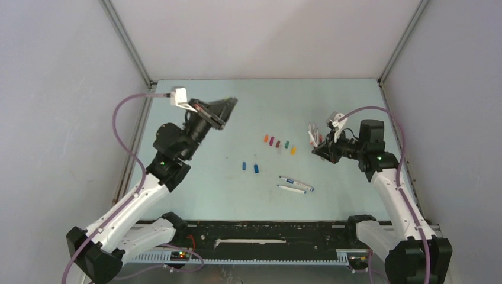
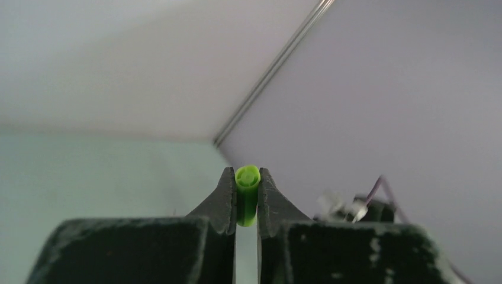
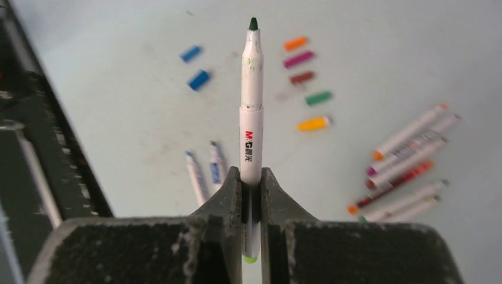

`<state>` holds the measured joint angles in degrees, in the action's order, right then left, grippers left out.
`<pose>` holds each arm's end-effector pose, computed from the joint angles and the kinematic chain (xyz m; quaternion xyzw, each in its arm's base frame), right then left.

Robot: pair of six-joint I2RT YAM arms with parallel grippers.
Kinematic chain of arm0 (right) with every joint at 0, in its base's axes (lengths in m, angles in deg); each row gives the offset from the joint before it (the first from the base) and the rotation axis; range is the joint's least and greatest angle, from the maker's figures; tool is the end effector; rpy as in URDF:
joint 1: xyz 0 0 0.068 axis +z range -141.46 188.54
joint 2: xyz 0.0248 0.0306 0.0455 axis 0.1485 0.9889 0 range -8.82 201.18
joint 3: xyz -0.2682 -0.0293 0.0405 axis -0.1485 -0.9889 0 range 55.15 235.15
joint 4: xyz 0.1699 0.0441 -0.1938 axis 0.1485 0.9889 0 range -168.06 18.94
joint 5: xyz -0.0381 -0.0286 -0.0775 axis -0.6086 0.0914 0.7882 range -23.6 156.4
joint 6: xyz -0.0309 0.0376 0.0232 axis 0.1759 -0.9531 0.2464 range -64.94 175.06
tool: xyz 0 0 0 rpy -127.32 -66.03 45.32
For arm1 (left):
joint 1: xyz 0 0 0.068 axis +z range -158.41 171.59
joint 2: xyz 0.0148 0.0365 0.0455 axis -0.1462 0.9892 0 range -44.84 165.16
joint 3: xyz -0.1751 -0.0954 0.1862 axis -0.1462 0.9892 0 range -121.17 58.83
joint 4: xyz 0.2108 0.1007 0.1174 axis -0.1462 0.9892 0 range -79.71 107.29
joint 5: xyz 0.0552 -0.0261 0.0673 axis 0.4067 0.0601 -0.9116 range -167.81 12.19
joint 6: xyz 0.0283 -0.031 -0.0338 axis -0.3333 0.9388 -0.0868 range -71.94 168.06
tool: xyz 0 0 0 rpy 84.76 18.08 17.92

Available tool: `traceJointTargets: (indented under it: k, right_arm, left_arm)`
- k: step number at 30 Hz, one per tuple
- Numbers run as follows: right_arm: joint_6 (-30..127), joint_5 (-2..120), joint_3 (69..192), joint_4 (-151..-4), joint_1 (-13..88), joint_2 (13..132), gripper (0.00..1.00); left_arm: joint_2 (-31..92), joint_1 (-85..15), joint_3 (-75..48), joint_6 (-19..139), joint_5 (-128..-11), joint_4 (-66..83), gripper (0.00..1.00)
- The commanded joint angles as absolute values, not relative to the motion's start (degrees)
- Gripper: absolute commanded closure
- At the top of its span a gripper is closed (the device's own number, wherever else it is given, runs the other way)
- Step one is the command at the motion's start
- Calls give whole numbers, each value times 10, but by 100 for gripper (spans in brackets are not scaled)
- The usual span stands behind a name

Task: Open the pen caps
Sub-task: Place the pen cap at the center of the board, then place the pen at the center of the board.

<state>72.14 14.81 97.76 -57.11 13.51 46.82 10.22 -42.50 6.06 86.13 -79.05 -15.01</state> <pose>0.1997 0.0454 0.2810 -0.3527 0.7411 0.3374 0.4611 0.1801 -0.1209 0.4229 -0.0282 0.5513 -0.4863 0.6774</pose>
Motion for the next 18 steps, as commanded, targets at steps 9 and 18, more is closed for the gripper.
traceJointTargets:
  k: [9,18]
  right_arm:
    - [909,302,1017,-409,120,565,92]
    - [906,337,1024,-401,173,659,87]
  left_arm:
    - [180,-544,170,948,-877,137,100]
    - [340,-572,106,998,-901,166,100]
